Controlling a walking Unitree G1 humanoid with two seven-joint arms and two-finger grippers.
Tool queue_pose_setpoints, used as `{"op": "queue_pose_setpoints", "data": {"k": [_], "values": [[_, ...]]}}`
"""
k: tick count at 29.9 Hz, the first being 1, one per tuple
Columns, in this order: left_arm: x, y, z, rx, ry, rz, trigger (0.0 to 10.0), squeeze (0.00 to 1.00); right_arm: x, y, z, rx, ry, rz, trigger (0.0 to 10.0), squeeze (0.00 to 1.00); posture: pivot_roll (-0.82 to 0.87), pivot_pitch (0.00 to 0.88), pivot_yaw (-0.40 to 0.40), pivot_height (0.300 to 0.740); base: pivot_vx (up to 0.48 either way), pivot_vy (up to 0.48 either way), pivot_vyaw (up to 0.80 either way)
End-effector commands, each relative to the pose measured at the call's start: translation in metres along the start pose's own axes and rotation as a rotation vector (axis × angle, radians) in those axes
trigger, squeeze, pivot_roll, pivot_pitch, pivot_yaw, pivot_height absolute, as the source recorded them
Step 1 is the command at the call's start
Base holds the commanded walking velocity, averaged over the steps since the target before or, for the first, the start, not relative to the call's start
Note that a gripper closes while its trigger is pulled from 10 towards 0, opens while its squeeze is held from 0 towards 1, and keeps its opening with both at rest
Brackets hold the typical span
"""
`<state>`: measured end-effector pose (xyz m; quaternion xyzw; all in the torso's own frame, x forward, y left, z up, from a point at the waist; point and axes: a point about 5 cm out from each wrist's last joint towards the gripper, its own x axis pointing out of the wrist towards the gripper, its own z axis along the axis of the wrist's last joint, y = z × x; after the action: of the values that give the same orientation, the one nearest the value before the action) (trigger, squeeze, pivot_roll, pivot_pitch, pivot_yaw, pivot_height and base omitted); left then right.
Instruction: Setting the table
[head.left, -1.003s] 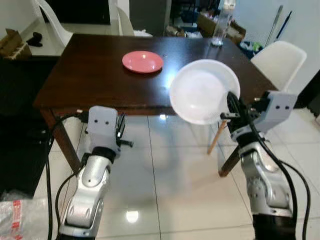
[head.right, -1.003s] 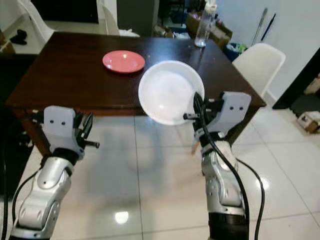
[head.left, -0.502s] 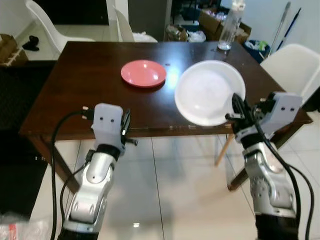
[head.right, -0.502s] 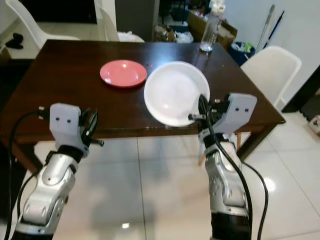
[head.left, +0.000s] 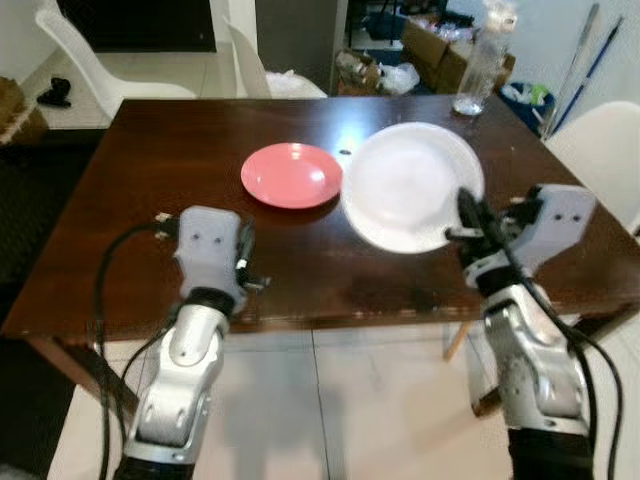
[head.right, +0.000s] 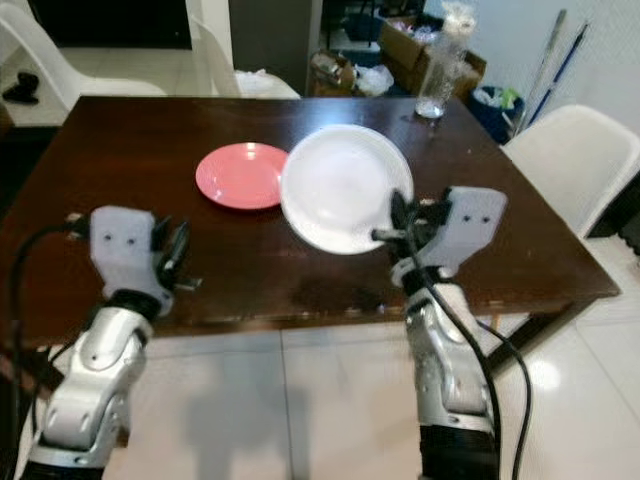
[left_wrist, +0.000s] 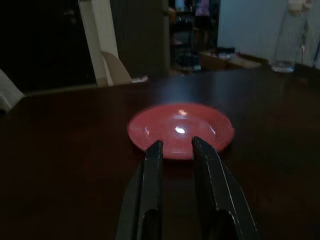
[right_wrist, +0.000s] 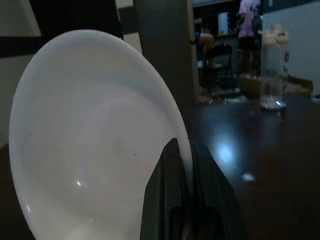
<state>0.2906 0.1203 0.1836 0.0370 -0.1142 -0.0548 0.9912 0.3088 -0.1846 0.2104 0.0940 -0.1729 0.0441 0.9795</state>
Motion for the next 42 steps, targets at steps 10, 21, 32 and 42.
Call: {"op": "queue_pose_setpoints", "data": {"k": [10,21,32,42], "values": [[-0.005,0.0,-0.005,0.029,0.025,-0.042,10.0,0.0,-0.018,0.022,-0.021,0.173,0.197,0.2,10.0,0.0,-0.03,0.037,0.023,0.74,0.48,0.0,0.0],[-0.009,0.004,-0.002,0.041,0.021,-0.142,10.0,0.0,-0.043,0.022,-0.03,0.507,0.341,0.229,10.0,0.0,-0.04,0.04,0.021,0.74,0.039,0.0,0.0],[-0.002,0.02,0.013,0.088,-0.033,-0.178,10.0,0.0,-0.069,0.008,-0.04,0.607,0.584,0.083,10.0,0.0,-0.05,0.038,0.017,0.74,0.0,0.0,0.0],[0.01,0.046,0.058,0.222,-0.139,-0.35,10.0,0.0,-0.053,0.027,-0.039,0.741,0.685,0.015,10.0,0.0,-0.04,0.033,0.021,0.74,0.0,0.0,0.0]]}}
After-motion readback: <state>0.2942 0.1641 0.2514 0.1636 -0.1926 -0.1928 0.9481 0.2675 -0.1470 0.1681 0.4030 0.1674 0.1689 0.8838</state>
